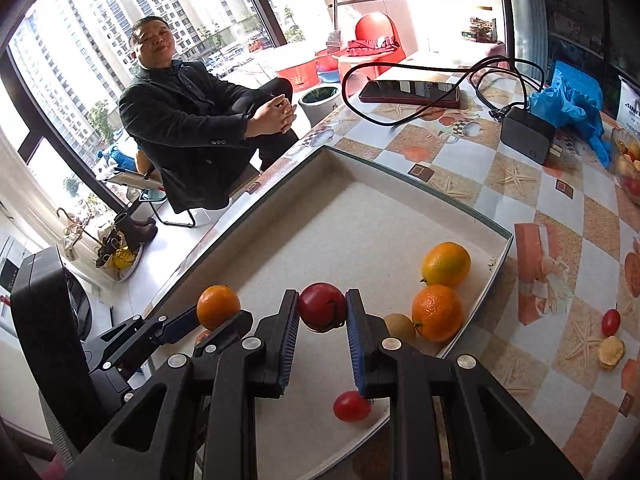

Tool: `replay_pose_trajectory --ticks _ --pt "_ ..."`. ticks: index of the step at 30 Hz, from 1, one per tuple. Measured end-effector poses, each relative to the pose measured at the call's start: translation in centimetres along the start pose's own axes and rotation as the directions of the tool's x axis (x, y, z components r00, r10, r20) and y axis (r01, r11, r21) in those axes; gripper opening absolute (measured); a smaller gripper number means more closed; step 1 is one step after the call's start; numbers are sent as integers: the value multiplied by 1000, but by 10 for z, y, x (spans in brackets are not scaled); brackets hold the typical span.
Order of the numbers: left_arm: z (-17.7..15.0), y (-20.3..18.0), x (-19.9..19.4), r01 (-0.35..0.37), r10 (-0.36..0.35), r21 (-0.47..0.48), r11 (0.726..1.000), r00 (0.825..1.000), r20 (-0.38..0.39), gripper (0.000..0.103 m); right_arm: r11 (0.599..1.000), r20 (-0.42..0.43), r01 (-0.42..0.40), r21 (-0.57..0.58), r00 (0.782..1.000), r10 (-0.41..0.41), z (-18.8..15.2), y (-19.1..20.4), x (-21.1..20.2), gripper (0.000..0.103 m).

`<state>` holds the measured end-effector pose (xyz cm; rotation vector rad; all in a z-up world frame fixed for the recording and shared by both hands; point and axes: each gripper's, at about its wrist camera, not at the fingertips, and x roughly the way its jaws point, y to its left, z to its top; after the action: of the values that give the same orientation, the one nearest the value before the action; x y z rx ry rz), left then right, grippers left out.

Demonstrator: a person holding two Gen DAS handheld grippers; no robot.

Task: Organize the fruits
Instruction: 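Open both grippers over the white tray to drop the orange and tomato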

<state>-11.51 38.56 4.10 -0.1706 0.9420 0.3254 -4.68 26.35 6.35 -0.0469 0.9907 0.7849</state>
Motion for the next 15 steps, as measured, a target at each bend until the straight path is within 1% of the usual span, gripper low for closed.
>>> replay_pose_trajectory --ticks 1,2,3,4,5,6,7,8,9,11,14,15 --pt "0 0 1 -1 1 1 1000 1000 0 48 1000 -7 -1 -9 1000 1 0 2 3 25" --pt "0 0 2 -1 1 2 1000 1000 0 59 1000 -14 -5 -16 1000 4 0 2 5 27" --pt "-1 0 1 -2 2 3 1000 1000 5 65 1000 -16 -3 -20 1000 3 0 2 5 34" --pt "0 0 -1 -2 2 4 1000 1000 16 69 1000 -14 3 -21 1000 -4 -1 2 4 64" --pt "0 -1 -4 -6 5 8 1000 1000 26 70 1000 3 11 -19 1000 -11 -1 1 0 95" --pt "1 -2 -7 -11 11 11 1000 999 33 71 1000 39 23 -14 999 -23 0 -2 -7 100" --pt "2 -4 -10 -14 13 13 1000 999 39 73 999 81 41 -10 996 -40 0 -5 -17 100" --pt "4 -6 -14 -14 13 15 1000 999 47 74 998 104 56 -10 993 -55 0 -8 -26 100" --pt "6 -8 -18 -10 9 17 1000 998 56 74 997 117 72 -9 991 -70 1 -14 -34 100" --pt "10 -16 -30 8 -11 31 999 997 76 74 992 149 125 10 981 -125 -1 -31 -51 100" --pt "14 -39 -49 53 -61 76 996 992 107 75 970 179 234 57 954 -241 -8 -70 -73 100" --pt "16 -49 -54 69 -80 96 993 990 115 76 957 180 280 74 940 -289 -13 -85 -77 100"
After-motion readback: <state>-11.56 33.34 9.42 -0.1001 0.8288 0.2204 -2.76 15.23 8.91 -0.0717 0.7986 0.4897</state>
